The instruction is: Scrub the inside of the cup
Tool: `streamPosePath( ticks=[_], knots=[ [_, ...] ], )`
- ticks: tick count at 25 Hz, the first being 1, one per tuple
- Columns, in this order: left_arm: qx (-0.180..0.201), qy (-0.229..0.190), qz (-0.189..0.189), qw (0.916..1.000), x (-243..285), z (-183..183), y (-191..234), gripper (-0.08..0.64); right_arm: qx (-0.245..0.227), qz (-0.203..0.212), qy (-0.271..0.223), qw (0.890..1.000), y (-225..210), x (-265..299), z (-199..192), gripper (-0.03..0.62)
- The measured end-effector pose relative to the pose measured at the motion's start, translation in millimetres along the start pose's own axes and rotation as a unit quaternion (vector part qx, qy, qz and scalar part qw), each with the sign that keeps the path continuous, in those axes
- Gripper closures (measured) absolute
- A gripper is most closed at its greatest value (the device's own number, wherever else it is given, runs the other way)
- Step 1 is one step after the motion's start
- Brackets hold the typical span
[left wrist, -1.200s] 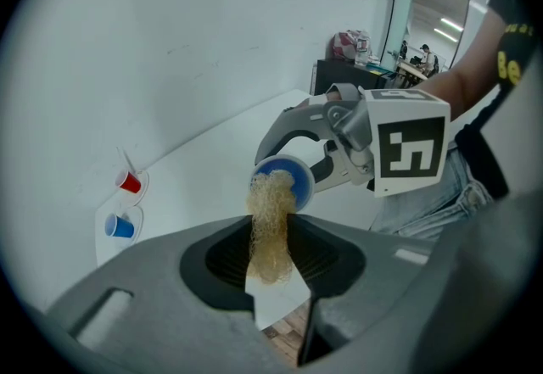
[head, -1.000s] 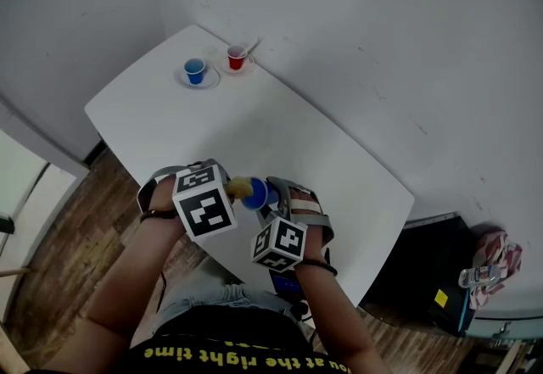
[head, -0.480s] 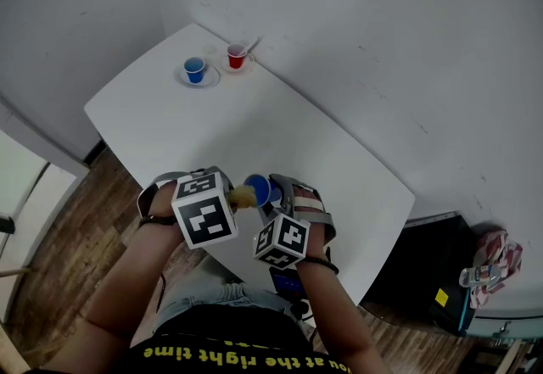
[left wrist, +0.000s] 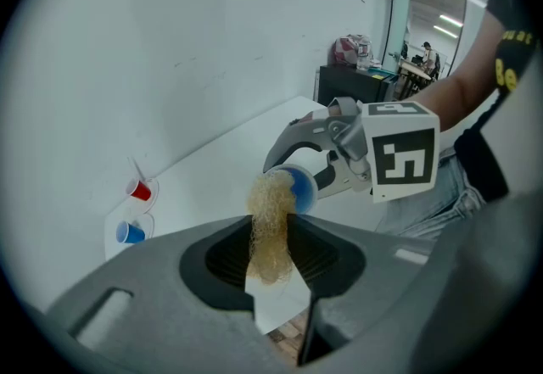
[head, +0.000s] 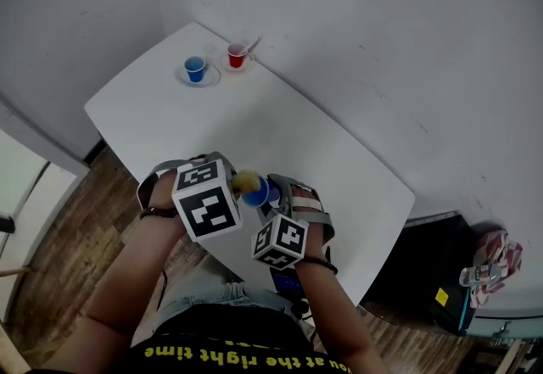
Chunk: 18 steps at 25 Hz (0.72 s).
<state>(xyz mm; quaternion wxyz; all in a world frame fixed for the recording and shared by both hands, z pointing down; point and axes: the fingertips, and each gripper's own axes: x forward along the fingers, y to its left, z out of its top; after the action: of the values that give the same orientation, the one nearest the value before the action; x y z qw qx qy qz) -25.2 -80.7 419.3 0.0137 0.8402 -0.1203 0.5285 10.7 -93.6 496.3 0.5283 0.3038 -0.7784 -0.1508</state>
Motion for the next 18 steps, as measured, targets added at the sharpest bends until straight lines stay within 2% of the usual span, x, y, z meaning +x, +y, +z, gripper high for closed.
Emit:
streamPosePath(
  ticks=[5, 11, 18],
  knots=[
    [-0.009, 0.013, 0.002, 0.9999, 7.1, -10.9, 2.9, 0.437, 0.006, -0.002, -0.004, 1.000, -2.2, -0.3, 2.1, 0.322],
    [-0.010, 0.017, -0.018, 0.9996, 11.9, -16.4, -11.4, 0.437, 0.018, -0.007, -0.006, 1.000, -8.5, -1.3, -1.1, 0.322],
    [-0.003, -0.009, -0.036, 0.9993, 7.7, -0.3, -27.0, 0.437, 0.023, -0.004, -0.005, 1.000, -8.0, -0.9, -2.9, 0.322]
  ],
)
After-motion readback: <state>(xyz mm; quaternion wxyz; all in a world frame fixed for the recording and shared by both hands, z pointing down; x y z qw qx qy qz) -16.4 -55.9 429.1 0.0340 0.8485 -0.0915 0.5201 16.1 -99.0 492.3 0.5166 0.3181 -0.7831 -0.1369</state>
